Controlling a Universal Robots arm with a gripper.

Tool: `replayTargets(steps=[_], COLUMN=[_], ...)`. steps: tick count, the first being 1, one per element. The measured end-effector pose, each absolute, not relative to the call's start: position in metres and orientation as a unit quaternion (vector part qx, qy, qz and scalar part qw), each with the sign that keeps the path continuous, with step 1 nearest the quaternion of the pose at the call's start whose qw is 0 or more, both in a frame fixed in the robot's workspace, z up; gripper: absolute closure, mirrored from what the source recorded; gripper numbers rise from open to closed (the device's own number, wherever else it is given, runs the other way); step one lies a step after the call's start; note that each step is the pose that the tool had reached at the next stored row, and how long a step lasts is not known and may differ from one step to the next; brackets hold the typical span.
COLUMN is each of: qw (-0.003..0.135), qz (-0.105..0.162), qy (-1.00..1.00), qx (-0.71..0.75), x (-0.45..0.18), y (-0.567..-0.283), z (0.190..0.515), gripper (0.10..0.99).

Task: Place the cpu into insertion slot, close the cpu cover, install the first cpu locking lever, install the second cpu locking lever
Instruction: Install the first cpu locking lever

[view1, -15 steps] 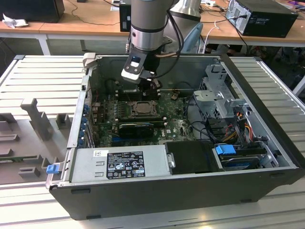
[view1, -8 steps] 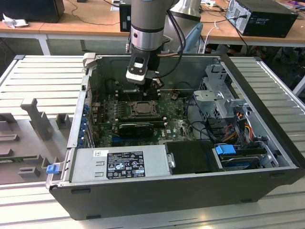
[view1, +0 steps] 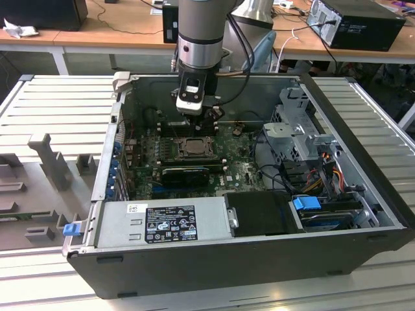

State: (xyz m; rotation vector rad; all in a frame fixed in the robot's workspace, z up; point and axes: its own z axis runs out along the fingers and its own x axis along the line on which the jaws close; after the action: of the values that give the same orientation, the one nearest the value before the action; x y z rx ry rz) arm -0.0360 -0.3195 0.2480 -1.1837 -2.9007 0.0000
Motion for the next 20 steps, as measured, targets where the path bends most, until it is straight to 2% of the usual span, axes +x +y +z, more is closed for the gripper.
replayTargets(steps=[20], qw=[0.004], qz=[0.0], qy=[-0.953], qx=[-0.301], x=[-0.036], y=[-0.3195], z=[0.248], gripper=[0.98])
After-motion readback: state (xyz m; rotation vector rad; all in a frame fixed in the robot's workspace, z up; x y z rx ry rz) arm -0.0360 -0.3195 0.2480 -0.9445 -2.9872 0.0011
